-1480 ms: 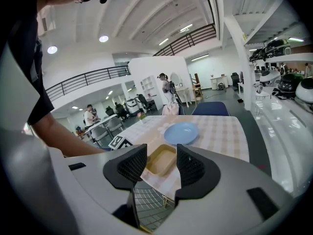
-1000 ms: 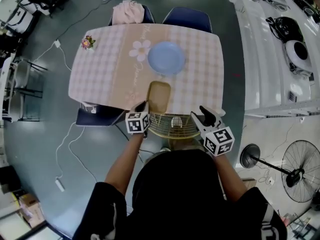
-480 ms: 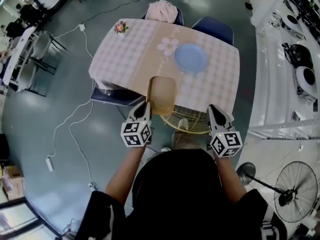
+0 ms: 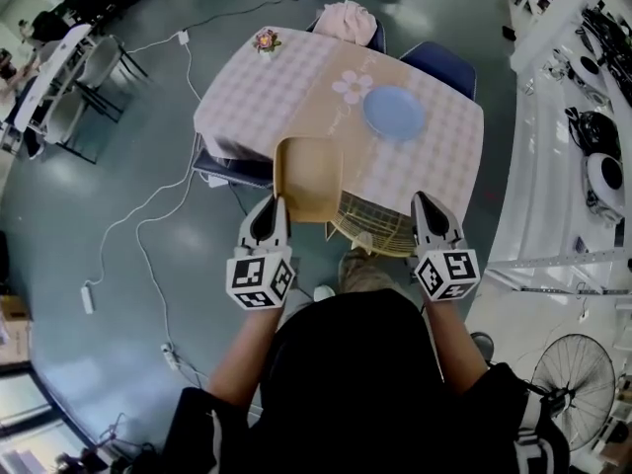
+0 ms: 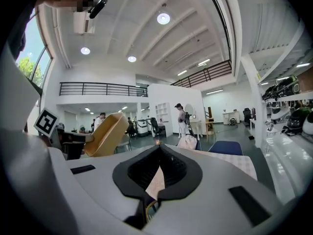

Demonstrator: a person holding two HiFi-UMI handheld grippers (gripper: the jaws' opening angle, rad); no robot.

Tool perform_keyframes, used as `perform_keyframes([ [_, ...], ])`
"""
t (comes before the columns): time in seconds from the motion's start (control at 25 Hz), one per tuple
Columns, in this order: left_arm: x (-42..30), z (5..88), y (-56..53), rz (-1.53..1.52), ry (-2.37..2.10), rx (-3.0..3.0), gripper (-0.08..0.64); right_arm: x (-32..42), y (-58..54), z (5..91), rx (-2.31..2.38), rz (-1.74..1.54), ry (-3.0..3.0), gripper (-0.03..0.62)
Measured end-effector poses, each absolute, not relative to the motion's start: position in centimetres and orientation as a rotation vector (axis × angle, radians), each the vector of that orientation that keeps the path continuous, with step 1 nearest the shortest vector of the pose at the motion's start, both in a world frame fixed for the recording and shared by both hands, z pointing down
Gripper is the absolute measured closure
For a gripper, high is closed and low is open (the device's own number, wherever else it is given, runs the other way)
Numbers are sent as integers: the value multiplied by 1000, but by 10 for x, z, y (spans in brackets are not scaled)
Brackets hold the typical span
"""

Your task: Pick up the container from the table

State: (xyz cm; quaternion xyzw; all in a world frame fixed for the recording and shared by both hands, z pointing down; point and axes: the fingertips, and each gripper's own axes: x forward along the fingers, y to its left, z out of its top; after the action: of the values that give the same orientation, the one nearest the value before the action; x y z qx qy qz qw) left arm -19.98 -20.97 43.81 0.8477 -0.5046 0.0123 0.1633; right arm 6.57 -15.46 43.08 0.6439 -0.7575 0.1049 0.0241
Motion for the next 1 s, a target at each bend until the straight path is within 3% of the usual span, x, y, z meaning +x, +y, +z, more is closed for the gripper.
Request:
perform_keyframes([
  [1.0, -183, 455, -208, -75, -1422, 2357, 545, 70, -151, 429, 1971, 242, -2244, 594],
])
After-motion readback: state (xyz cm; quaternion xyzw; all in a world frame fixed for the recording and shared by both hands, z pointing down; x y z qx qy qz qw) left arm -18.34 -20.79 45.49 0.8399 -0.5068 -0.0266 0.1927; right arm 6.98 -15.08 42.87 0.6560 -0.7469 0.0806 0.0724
